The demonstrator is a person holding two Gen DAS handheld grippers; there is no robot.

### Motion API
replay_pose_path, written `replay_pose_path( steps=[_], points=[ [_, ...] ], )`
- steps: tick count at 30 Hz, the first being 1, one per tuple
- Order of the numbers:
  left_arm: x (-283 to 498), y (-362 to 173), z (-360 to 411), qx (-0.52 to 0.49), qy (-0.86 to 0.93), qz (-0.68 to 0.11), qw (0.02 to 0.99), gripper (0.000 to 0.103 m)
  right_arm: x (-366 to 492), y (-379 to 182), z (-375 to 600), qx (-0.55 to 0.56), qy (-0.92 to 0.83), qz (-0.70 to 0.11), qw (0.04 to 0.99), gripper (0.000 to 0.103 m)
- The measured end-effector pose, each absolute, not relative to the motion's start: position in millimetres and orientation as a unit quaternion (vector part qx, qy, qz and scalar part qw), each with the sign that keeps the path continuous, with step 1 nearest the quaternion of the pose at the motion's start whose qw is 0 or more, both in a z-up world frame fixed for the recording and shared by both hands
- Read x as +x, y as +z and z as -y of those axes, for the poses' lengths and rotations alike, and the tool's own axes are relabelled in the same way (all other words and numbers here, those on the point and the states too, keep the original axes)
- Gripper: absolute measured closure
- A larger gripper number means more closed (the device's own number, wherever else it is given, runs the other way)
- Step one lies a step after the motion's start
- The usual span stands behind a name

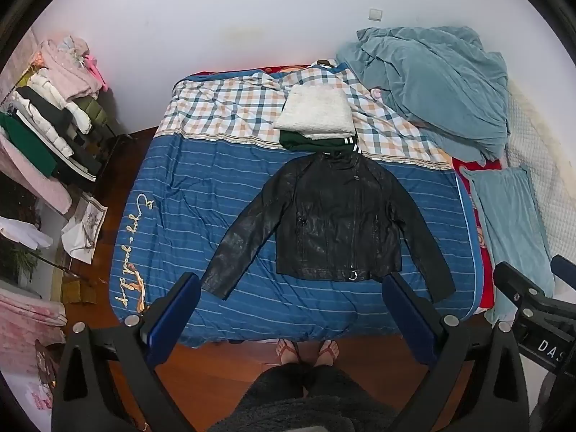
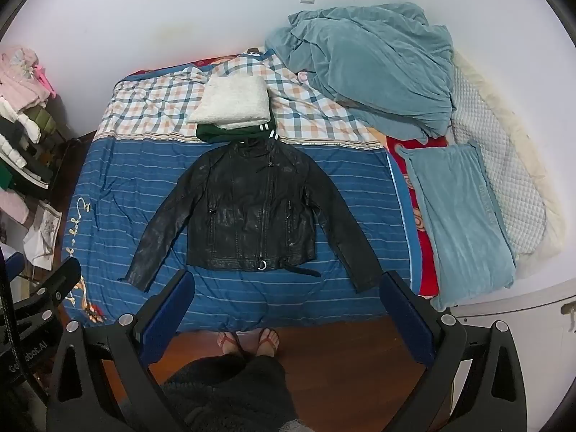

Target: Fold large clothes

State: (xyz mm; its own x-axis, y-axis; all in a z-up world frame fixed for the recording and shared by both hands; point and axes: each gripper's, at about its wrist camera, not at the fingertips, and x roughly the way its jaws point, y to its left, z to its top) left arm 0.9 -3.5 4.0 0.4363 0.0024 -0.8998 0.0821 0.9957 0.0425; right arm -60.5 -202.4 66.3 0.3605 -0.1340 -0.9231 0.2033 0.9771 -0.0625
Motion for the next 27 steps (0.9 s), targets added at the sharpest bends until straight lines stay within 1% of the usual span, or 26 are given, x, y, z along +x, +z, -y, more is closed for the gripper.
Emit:
replay_pose_path(
  steps=[20, 27],
  points=[
    [-5, 10, 0, 0.042, -0.022, -0.523, 0.851, 0.0, -63, 72, 201, 0.025, -0.105, -0.553, 0.826, 0.0],
    [-7, 9, -1, 0.042, -0.024, -0.522, 0.852, 0.0, -62, 86, 203, 0.025, -0.104, -0.555, 0.825, 0.0]
  ],
)
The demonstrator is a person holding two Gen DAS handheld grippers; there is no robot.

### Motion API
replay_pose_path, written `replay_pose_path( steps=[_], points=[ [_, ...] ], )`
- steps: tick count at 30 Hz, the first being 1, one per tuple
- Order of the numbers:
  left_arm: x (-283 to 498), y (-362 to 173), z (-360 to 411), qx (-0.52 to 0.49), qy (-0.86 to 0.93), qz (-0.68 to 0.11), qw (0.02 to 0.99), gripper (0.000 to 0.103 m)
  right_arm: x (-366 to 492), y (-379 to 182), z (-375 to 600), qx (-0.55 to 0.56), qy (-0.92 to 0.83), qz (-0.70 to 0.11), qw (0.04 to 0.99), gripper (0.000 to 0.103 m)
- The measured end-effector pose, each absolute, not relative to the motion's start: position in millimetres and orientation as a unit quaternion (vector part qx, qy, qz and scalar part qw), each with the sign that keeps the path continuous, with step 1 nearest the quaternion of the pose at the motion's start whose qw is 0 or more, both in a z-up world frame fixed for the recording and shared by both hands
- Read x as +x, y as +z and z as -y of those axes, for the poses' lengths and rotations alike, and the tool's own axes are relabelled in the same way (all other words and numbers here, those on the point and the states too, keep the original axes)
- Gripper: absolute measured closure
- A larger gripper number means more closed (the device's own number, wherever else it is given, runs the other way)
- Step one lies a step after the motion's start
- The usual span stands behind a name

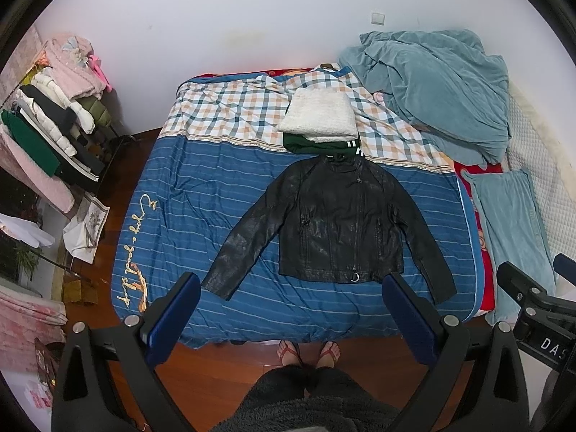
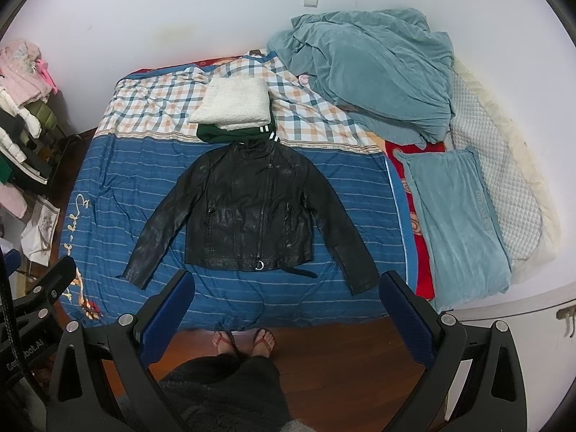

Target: Fold large clothes

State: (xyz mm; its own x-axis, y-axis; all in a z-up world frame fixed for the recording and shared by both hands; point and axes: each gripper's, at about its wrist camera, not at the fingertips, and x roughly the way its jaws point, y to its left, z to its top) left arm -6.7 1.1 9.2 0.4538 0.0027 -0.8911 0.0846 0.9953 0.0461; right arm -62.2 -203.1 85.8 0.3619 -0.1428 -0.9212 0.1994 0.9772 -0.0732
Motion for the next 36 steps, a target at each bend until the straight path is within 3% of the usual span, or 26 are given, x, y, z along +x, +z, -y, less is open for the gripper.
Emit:
replay_pose_path(
  steps=[36],
  points=[
    [-2.4, 17.1, -2.1, 0.039, -0.025, -0.52, 0.853, 0.0, -61.1, 85.6, 200.8, 0.023, -0.105, -0.553, 0.826, 0.0]
  ],
)
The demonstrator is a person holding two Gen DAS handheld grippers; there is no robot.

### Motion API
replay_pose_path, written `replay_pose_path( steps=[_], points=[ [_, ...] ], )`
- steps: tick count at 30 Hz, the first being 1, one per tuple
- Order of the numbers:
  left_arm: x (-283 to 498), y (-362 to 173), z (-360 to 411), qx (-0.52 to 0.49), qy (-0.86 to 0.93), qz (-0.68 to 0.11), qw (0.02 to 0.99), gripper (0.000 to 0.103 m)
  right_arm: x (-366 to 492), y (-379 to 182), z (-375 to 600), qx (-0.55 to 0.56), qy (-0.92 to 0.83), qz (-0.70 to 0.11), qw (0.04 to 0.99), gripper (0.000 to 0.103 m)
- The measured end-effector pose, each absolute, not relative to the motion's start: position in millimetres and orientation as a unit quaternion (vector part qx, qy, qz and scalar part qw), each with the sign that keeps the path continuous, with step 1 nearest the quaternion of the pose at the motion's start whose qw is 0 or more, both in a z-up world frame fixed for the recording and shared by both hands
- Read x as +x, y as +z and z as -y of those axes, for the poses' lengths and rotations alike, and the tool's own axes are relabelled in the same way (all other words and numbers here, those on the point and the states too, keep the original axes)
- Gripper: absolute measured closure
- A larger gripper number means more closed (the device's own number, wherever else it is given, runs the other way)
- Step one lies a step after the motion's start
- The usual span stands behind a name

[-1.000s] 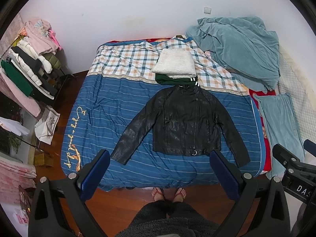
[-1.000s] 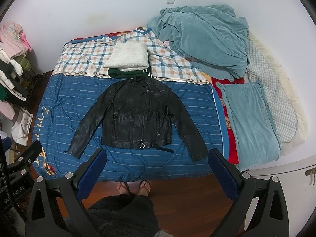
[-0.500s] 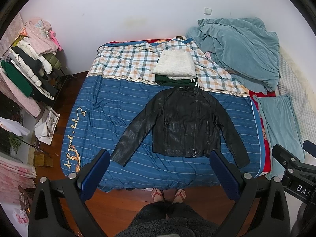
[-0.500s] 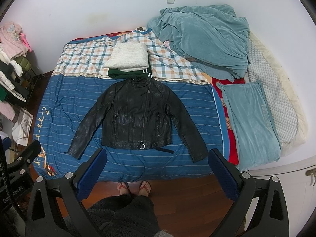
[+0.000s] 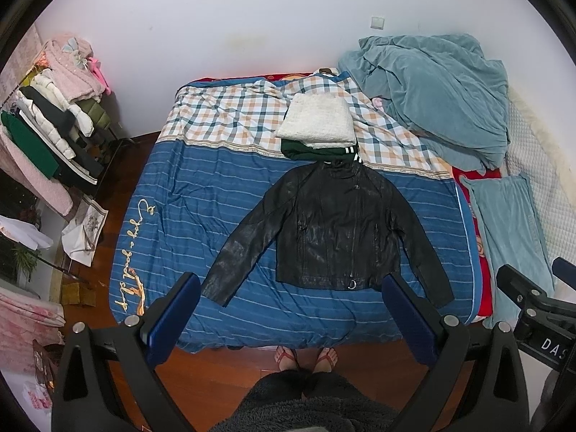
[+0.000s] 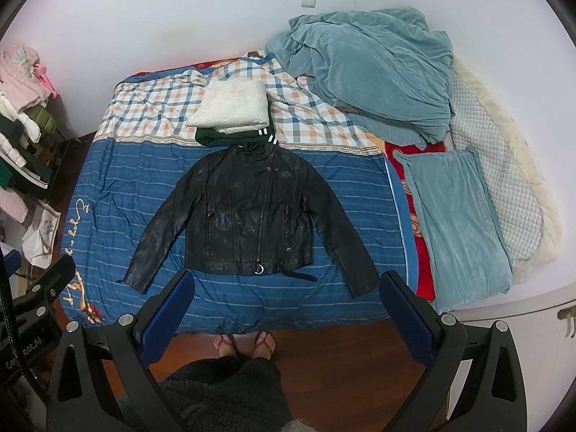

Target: Fold large clothes

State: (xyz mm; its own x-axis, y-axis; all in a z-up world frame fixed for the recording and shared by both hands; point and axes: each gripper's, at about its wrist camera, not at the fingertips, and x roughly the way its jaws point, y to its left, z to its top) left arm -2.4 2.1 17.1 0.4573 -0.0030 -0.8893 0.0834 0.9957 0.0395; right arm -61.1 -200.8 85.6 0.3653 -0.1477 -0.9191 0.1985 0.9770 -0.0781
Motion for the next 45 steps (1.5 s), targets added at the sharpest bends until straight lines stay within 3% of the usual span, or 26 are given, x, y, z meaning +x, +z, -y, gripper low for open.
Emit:
replay_pose_path(
  steps=[17, 23, 32, 39, 45],
  points=[
    [27, 23, 7, 0.041, -0.029, -0.518, 0.854, 0.0, -48, 91, 202, 0.037, -0.105, -0.556, 0.824, 0.0],
    [56, -9, 3, 0.063, -0.012, -0.481, 0.874, 0.0, -35, 66, 212, 0.096, -0.105, -0.555, 0.82, 0.0],
    [106, -111, 30, 0.077, -0.009, -0.519, 0.851, 0.0, -23, -67, 304, 0.227, -0.205, -0.566, 0.765, 0.001],
    [149, -187, 81, 0.1, 0.021, -0.552, 0.828, 0.0, -18, -225, 415, 0.353, -0.229, -0.602, 0.678, 0.027],
    [185, -266, 117, 0.113, 0.045, -0.581, 0.805, 0.0, -7, -354, 486, 0.404, -0.23, -0.625, 0.627, 0.036]
  ],
)
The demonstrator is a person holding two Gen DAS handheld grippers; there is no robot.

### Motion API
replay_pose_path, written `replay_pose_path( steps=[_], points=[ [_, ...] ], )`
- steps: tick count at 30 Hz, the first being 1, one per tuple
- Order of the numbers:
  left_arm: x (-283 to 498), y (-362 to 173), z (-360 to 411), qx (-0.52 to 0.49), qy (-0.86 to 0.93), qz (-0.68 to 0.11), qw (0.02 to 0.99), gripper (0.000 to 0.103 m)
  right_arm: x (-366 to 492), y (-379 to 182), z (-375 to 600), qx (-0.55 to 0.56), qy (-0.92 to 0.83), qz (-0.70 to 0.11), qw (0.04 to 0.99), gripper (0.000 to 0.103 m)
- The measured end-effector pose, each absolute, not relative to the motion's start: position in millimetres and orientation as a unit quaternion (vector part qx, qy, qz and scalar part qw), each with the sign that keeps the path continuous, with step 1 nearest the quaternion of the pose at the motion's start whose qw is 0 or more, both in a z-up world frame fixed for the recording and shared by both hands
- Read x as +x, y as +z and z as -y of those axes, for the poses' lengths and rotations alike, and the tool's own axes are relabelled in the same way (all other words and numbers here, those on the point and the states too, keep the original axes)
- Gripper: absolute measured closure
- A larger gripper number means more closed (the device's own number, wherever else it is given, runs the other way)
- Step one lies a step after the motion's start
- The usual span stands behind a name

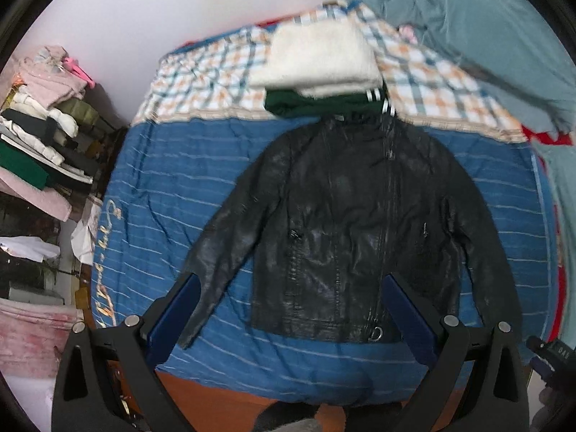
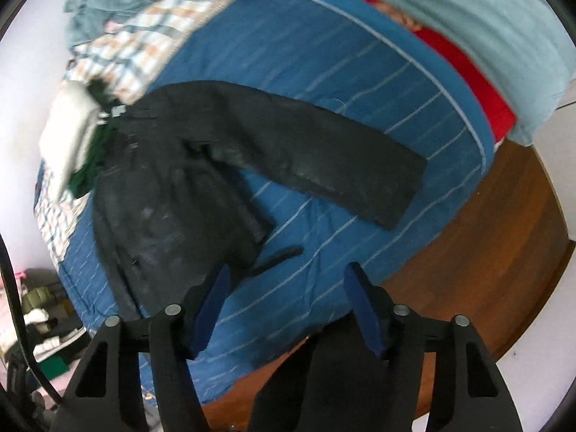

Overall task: Fold large clothes
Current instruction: 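Lower both tools onto the jacket and grasp its sleeve cuffs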

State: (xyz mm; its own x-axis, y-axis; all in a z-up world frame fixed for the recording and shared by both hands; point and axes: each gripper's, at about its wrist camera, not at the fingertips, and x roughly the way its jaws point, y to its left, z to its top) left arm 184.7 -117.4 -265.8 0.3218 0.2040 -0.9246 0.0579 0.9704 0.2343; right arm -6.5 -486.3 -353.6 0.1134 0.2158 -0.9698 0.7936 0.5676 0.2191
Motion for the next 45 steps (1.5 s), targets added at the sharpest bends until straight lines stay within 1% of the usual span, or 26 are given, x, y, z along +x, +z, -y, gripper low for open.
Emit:
replay_pose_path(
  steps=[4, 8, 10, 13, 16, 19, 20, 21, 22, 24, 25, 28, 31, 34, 38, 41, 42, 44, 45],
  points=[
    [203, -330, 130, 0.123, 0.063, -0.599, 0.789, 0.0, -7, -425, 515, 0.43, -0.232, -0.628, 0.605, 0.036],
    [214, -396, 139, 0.141, 0.076, -0.617, 0.771, 0.0, -13, -478, 524, 0.479, -0.235, -0.604, 0.592, 0.035],
    [215, -433, 141, 0.156, 0.079, -0.631, 0.756, 0.0, -20, -510, 526, 0.521, -0.237, -0.591, 0.568, 0.035],
    [216, -473, 145, 0.166, 0.077, -0.648, 0.739, 0.0, -30, -561, 520, 0.612, -0.229, -0.559, 0.51, 0.035],
    [215, -494, 145, 0.167, 0.074, -0.66, 0.729, 0.0, -32, -600, 513, 0.67, -0.225, -0.52, 0.48, 0.033],
    [216, -508, 148, 0.164, 0.076, -0.665, 0.725, 0.0, -32, -608, 525, 0.679, -0.26, -0.482, 0.489, 0.035],
    [217, -512, 149, 0.16, 0.075, -0.665, 0.726, 0.0, -31, -595, 536, 0.665, -0.292, -0.454, 0.516, 0.036],
    [216, -513, 149, 0.155, 0.075, -0.666, 0.726, 0.0, -26, -575, 548, 0.634, -0.317, -0.434, 0.556, 0.038],
    [218, -517, 151, 0.152, 0.074, -0.666, 0.727, 0.0, -21, -556, 558, 0.598, -0.34, -0.419, 0.593, 0.038],
    [219, -524, 155, 0.147, 0.07, -0.668, 0.726, 0.0, -15, -530, 574, 0.547, -0.37, -0.404, 0.633, 0.038],
    [219, -527, 155, 0.145, 0.069, -0.67, 0.725, 0.0, -14, -528, 579, 0.543, -0.368, -0.406, 0.636, 0.038],
    [223, -540, 158, 0.141, 0.062, -0.674, 0.723, 0.0, -17, -542, 580, 0.57, -0.343, -0.429, 0.611, 0.038],
    [225, -552, 160, 0.136, 0.055, -0.674, 0.724, 0.0, -27, -568, 569, 0.616, -0.312, -0.425, 0.585, 0.038],
    [225, -556, 161, 0.126, 0.048, -0.674, 0.726, 0.0, -39, -589, 573, 0.647, -0.322, -0.377, 0.58, 0.037],
    [229, -561, 156, 0.109, 0.033, -0.681, 0.723, 0.0, -36, -588, 592, 0.666, -0.323, -0.288, 0.607, 0.037],
    [235, -568, 151, 0.084, 0.024, -0.695, 0.714, 0.0, -15, -588, 609, 0.658, -0.316, -0.273, 0.627, 0.037],
    [237, -569, 148, 0.076, 0.022, -0.7, 0.709, 0.0, -9, -597, 615, 0.668, -0.312, -0.261, 0.623, 0.039],
    [239, -570, 149, 0.073, 0.019, -0.708, 0.702, 0.0, -2, -607, 625, 0.686, -0.31, -0.236, 0.615, 0.056],
    [239, -569, 151, 0.075, 0.019, -0.709, 0.701, 0.0, -3, -608, 632, 0.685, -0.314, -0.232, 0.615, 0.078]
  ],
)
